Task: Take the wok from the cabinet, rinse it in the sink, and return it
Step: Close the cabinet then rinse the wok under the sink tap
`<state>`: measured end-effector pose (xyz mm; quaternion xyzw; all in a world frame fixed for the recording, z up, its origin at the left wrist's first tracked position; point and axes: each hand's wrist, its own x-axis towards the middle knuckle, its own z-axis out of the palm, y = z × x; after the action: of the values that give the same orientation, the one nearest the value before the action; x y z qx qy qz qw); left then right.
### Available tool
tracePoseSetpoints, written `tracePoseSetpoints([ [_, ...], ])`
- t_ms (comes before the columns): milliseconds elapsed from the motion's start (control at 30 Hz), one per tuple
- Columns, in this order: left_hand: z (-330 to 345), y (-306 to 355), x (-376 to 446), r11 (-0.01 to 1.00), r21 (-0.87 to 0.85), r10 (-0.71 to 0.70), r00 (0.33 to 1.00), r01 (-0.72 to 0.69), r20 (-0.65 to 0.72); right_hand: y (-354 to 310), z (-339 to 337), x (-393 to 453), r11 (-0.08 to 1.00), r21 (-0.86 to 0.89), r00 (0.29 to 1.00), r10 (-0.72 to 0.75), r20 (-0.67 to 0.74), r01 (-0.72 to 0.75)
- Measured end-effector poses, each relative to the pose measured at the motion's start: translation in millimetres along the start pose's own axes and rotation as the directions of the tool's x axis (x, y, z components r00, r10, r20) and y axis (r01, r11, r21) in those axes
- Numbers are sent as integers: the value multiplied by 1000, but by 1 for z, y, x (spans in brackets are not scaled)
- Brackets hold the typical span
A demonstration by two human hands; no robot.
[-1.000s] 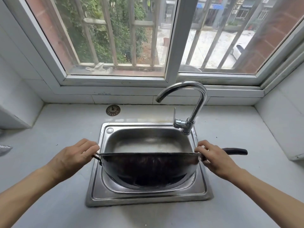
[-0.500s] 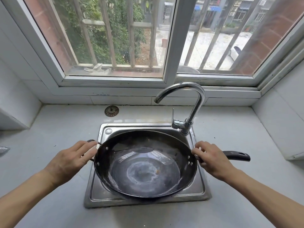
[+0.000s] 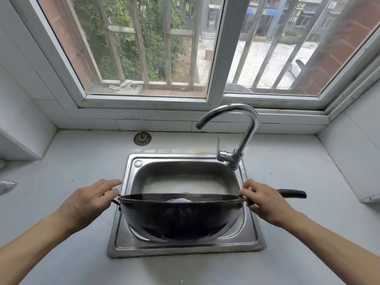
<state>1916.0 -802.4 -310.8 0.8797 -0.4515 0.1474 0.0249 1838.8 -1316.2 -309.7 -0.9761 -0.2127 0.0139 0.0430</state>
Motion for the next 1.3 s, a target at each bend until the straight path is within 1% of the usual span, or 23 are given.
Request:
tracePoseSetpoints([
  [133, -3, 6, 2, 1000, 20, -5, 999, 5, -38, -3, -1, -1, 998, -57, 999, -15, -32, 13],
  [267, -1, 7, -1, 999, 49, -5, 996, 9, -89, -11, 1, -3, 993, -118, 981, -47, -186, 26],
  [333, 0, 3, -2, 998, 49, -22, 994, 27, -103, -13, -2, -2, 991, -128, 974, -62, -217, 35],
  [400, -2, -2, 0, 999, 21, -40, 995, 42, -90, -10, -7, 1, 994, -104, 988, -55, -144, 40],
  [500, -7, -5, 4, 999, -40, -21, 999, 20, -28, 0, -12, 3, 999, -23, 998, -29, 47, 30],
  [567, -8, -3, 4, 998, -63, -6, 1000, 6, 1, 3, -10, 3, 999, 34, 994, -15, 110, 12],
  [667, -9, 1, 5, 997, -71, -46, 999, 44, -18, 5, -4, 0, 998, 62, 993, 9, 121, -17],
  [767, -10, 4, 7, 998, -42, -57, 997, 55, -57, 2, -4, -1, 999, 31, 996, 8, 86, -11],
  [900, -9, 3, 5, 998, 45, -45, 991, 51, -126, -5, -8, 0, 998, -58, 999, -19, -42, 17],
  [967, -9, 3, 4, 995, 95, -22, 992, 34, -127, -8, -8, 0, 996, -90, 994, -33, -105, 23],
  [1033, -9, 1, 4, 991, 130, -21, 991, 38, -130, -10, -8, 0, 994, -104, 991, -33, -131, 20],
  [1100, -8, -2, 6, 992, 112, -49, 991, 63, -124, -8, -11, 1, 997, -79, 994, -12, -106, 4],
  [1167, -9, -4, 9, 996, 33, -81, 992, 84, -99, -1, -15, 3, 1000, -22, 1000, 5, -20, -5],
  [1233, -9, -3, 10, 997, -24, -78, 995, 76, -68, 6, -15, 3, 1000, 26, 997, -1, 72, -1],
  [1300, -11, -1, 11, 995, -59, -80, 995, 77, -52, 10, -14, 1, 998, 65, 992, 1, 126, -9],
])
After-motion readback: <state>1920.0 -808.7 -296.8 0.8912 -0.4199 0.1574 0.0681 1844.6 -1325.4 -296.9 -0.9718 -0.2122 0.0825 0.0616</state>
